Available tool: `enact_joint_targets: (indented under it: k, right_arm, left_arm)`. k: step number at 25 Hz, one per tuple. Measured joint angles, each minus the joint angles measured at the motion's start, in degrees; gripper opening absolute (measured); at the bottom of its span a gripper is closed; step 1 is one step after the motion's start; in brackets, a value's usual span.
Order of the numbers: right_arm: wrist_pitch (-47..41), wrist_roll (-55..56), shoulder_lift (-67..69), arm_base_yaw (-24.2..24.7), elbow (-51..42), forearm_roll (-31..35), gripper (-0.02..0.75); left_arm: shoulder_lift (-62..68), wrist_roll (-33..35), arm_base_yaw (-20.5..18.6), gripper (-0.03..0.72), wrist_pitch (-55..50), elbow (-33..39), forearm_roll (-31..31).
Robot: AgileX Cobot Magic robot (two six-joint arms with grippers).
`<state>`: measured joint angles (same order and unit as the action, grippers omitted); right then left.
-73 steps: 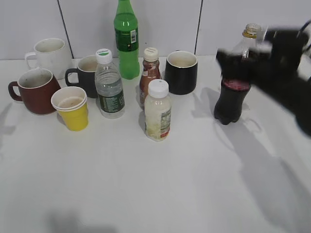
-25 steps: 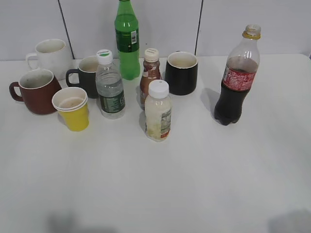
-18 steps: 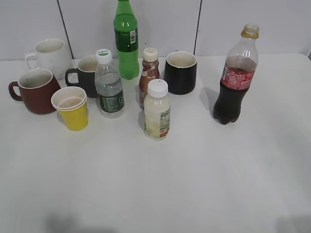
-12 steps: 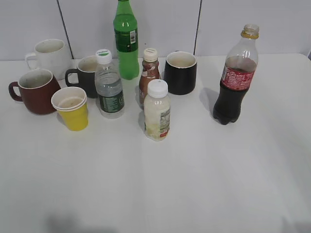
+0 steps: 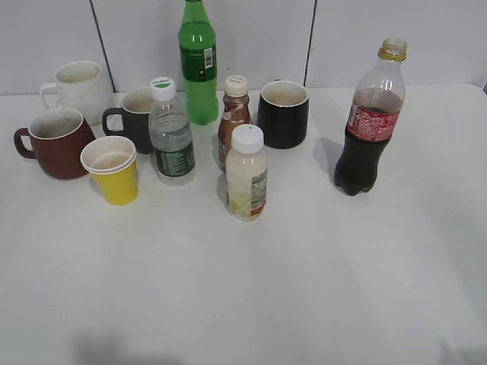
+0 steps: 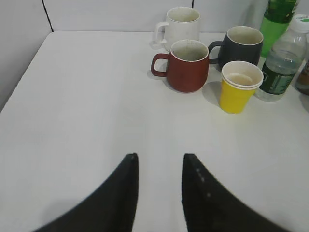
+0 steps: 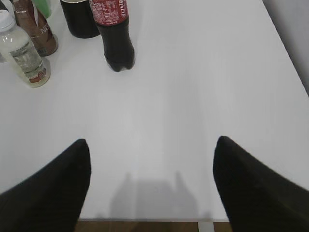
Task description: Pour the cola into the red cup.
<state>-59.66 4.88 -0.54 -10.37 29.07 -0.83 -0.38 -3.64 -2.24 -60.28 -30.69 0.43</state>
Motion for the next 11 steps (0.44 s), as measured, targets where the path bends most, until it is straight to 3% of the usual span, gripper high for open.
enact_joint_targets:
  k: [11]
  right_arm:
    - [0.0,0.0,0.0,0.0,0.0,0.0,0.592]
  left_arm:
    - [0.0,0.0,0.1,0.237,0.0,0.0,0.0]
